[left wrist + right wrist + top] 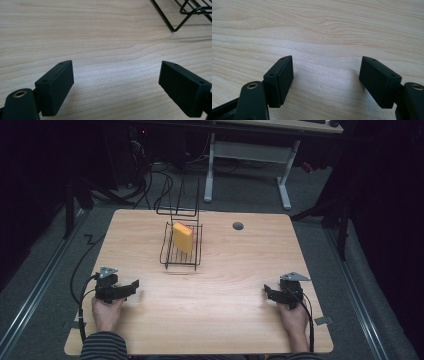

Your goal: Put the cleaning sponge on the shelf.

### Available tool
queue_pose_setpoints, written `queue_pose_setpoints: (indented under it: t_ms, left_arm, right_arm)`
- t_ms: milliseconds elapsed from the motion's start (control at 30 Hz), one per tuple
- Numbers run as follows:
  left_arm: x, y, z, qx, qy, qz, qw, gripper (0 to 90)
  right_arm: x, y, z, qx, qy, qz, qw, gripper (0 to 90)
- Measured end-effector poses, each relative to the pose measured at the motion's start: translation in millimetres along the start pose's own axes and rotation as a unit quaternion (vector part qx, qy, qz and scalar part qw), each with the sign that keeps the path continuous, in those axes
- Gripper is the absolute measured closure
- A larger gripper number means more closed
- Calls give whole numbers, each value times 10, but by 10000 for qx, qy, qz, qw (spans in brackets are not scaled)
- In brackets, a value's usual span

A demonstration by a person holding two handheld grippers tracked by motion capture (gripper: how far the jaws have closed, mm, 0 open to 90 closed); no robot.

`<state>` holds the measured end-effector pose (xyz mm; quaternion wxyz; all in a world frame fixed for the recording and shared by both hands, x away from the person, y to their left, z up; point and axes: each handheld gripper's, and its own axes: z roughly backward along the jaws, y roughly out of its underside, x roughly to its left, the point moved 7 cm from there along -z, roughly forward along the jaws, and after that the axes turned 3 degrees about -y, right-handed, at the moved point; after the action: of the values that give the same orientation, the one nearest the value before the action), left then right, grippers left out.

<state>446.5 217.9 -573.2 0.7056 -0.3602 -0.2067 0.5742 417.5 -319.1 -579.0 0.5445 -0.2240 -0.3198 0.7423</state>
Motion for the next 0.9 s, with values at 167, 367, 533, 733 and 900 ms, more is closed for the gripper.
queue_pose_setpoints:
  t_ms: [167,367,533,733,900]
  left_arm:
    - [-12,0,-37,-16,-6,14,10000,135]
    - [-18,31,-100,103,-113,-101,9998,136]
    - [-23,25,-125,80,-141,-117,9998,136]
    - [-38,33,-138,96,-272,-262,9992,138]
    - [-88,44,-152,160,-488,-589,9969,157]
  right_arm:
    - [-2,-1,-1,-4,-5,14,10000,278]
    - [-6,-2,-2,-11,-4,38,10000,278]
    - [-5,-2,-2,-10,-5,37,10000,278]
    - [-3,-1,-1,-8,-7,24,10000,278]
    - [-3,-1,-1,-7,-8,20,10000,278]
